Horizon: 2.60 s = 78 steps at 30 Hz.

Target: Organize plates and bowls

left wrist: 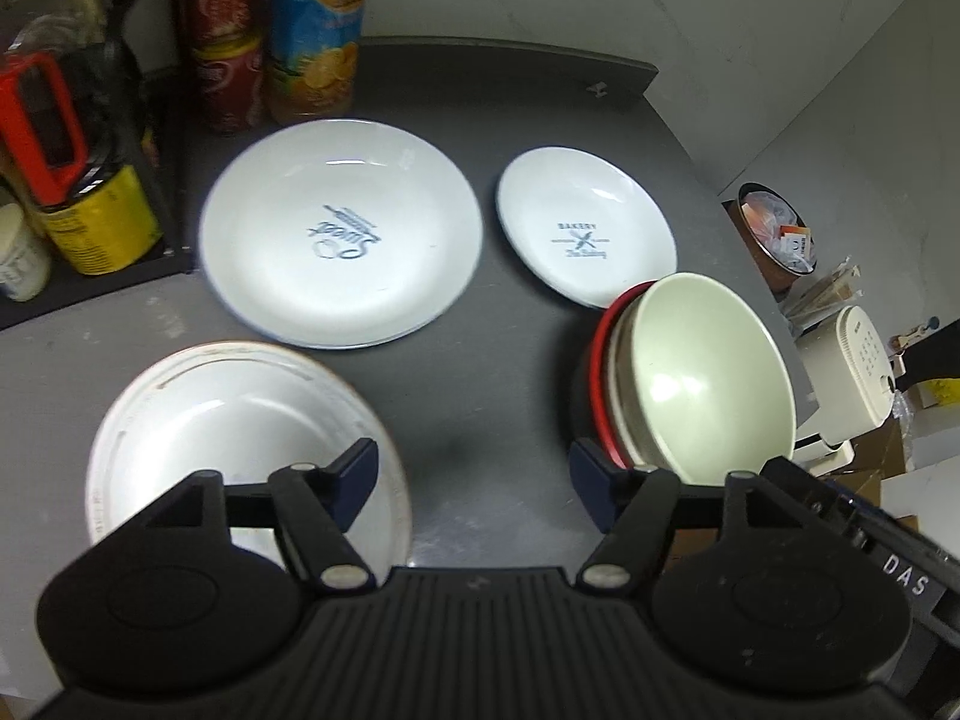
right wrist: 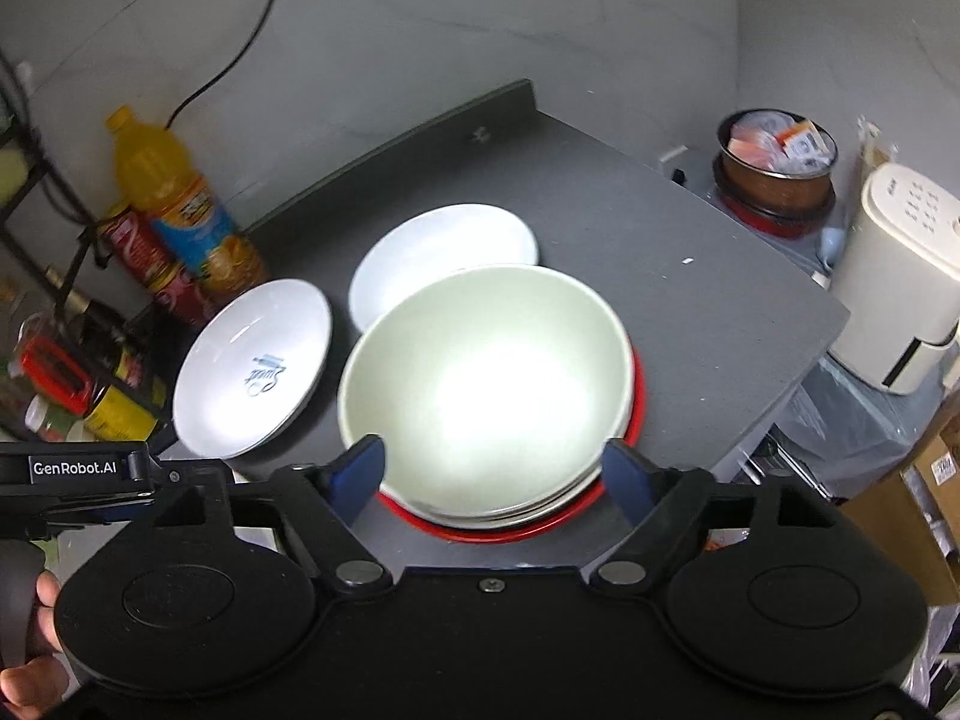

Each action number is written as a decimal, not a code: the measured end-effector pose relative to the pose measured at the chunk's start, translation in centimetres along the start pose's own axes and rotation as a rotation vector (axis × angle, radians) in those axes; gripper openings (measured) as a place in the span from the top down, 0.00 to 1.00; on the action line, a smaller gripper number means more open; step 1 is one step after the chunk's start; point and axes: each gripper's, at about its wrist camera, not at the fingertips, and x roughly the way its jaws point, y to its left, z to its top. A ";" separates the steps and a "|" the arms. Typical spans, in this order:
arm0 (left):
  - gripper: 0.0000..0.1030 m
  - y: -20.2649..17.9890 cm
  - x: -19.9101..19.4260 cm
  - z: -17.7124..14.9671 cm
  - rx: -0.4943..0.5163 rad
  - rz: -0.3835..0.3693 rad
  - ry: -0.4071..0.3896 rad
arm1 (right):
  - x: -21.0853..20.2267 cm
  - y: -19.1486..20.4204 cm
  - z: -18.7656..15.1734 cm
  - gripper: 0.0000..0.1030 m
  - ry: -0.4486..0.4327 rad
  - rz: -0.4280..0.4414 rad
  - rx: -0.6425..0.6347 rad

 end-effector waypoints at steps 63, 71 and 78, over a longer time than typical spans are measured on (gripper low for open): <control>0.21 11.2 -3.7 -3.0 -0.532 0.203 -0.140 | 6.6 11.9 6.3 0.15 0.158 0.325 -0.528; 0.25 10.5 -2.1 -1.2 -0.626 0.188 -0.196 | 9.6 11.4 9.5 0.36 0.205 0.368 -0.516; 0.35 10.5 0.1 0.2 -0.705 0.144 -0.247 | 13.0 12.0 11.4 0.51 0.272 0.399 -0.525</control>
